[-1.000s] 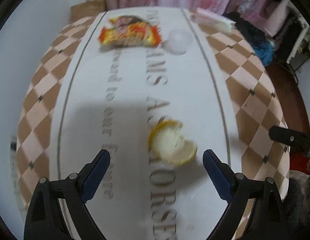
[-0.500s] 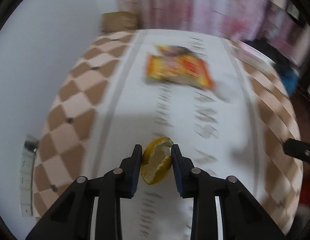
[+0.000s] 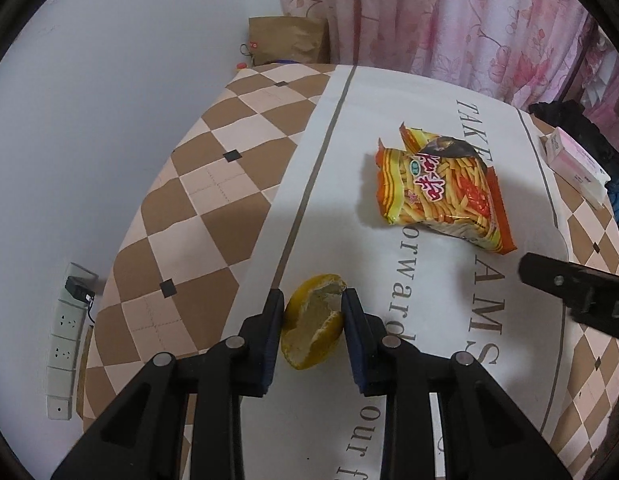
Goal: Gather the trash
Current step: 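Grasp the lemon peel with the left tool while the right tool grasps the clear plastic lid, then carry the lemon peel and lid over the bin and open both tools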
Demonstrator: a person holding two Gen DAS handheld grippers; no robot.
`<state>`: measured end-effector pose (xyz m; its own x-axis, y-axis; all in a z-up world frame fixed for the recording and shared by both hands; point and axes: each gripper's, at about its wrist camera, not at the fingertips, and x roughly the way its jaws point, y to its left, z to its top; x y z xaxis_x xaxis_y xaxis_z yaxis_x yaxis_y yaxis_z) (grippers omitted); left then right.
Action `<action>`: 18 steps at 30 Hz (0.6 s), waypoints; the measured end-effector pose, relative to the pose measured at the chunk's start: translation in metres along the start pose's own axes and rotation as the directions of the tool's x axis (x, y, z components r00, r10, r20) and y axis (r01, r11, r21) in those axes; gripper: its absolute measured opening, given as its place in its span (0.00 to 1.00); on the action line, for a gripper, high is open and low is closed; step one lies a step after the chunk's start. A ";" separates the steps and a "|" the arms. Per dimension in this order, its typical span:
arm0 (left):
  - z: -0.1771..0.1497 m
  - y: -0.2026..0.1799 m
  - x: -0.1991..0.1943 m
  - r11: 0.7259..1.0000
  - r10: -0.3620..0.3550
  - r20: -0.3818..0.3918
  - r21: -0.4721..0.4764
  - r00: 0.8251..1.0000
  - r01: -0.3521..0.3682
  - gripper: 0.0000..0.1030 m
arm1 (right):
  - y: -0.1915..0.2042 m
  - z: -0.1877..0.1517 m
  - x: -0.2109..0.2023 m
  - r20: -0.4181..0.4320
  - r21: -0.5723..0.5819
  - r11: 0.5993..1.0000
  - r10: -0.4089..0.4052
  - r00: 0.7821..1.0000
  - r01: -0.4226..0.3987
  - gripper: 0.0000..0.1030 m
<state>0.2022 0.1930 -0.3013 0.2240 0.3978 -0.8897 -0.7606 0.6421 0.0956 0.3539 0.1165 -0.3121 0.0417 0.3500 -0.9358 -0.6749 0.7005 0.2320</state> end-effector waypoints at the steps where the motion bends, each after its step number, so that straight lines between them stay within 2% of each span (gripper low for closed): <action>1: 0.001 -0.001 0.000 1.000 -0.002 0.000 0.001 1.000 0.002 0.25 | 0.002 0.001 0.003 -0.002 -0.010 1.000 -0.005 1.000 0.005 0.65; 2: 0.001 -0.001 0.000 1.000 -0.003 -0.002 0.002 1.000 0.003 0.25 | 0.003 0.002 0.006 -0.006 -0.021 1.000 -0.011 1.000 0.011 0.60; 3: 0.001 -0.002 0.000 1.000 -0.003 -0.002 0.003 1.000 0.003 0.25 | 0.005 0.003 0.008 -0.008 -0.031 0.999 -0.022 1.000 0.022 0.60; 5: 0.002 -0.003 0.000 1.000 -0.008 -0.007 0.004 1.000 0.008 0.25 | 0.007 0.004 0.009 0.001 -0.048 0.999 -0.023 1.000 0.023 0.48; 7: 0.003 -0.005 -0.001 1.000 -0.013 -0.009 0.007 1.000 0.013 0.25 | 0.010 0.005 0.008 0.008 -0.067 0.997 -0.044 0.999 0.044 0.42; 12: 0.002 -0.010 -0.017 0.999 -0.033 0.012 0.027 0.999 0.033 0.25 | 0.017 0.000 0.001 0.045 -0.122 0.989 -0.084 0.995 0.089 0.42; 18: -0.005 -0.015 -0.057 0.996 -0.070 0.064 0.051 0.995 0.067 0.25 | 0.014 -0.021 -0.032 0.113 -0.126 0.990 -0.054 0.992 0.068 0.42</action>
<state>0.1982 0.1576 -0.2540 0.3157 0.3929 -0.8637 -0.7119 0.6999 0.0581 0.3274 0.1022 -0.2846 0.1611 0.3794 -0.9111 -0.7577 0.6390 0.1321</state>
